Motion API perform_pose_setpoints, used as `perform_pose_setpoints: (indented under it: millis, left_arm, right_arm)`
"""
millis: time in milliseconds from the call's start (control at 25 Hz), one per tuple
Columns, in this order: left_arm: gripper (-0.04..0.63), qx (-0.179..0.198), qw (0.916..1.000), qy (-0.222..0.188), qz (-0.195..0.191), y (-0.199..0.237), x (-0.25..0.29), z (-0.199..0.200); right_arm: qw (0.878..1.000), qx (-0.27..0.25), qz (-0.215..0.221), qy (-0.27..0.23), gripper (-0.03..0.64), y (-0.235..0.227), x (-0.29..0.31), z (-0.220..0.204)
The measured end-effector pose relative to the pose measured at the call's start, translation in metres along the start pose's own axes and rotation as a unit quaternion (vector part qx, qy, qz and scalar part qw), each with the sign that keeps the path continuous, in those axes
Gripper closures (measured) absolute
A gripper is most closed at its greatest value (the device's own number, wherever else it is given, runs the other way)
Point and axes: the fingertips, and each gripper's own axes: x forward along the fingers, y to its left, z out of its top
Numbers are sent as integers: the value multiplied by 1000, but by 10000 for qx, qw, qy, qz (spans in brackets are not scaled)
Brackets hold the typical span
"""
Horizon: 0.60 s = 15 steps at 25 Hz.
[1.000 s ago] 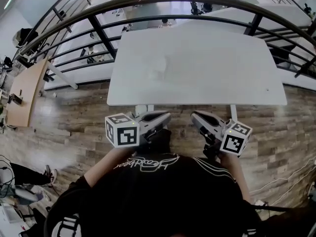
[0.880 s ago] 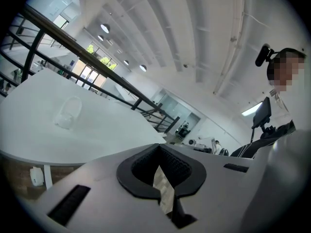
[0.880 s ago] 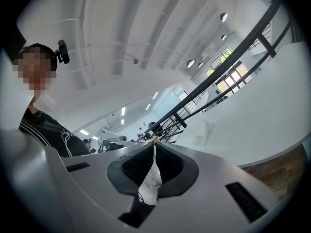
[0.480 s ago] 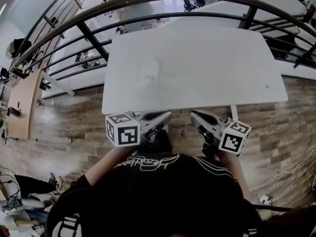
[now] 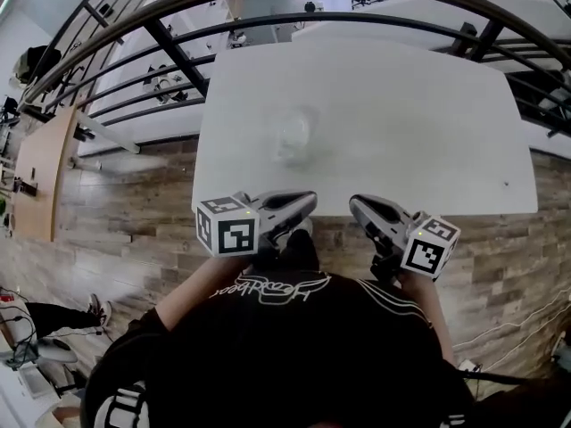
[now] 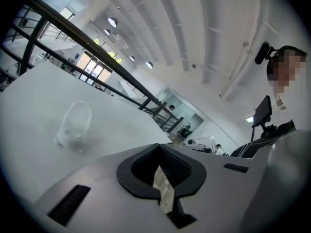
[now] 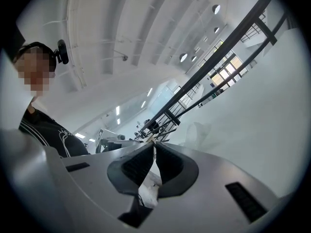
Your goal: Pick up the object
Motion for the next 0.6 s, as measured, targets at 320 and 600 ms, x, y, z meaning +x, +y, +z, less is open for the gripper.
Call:
perform_pose_setpoints:
  millis: [320,600]
  left_arm:
    - [588,-258,9996,-10,102,71,1,31]
    - [588,-151,9987,272,400,122,11,41]
  right_arm:
    - [9996,156,10,243,595,-46,65,12]
    - [9985,359,33,413,595,-77,100,10]
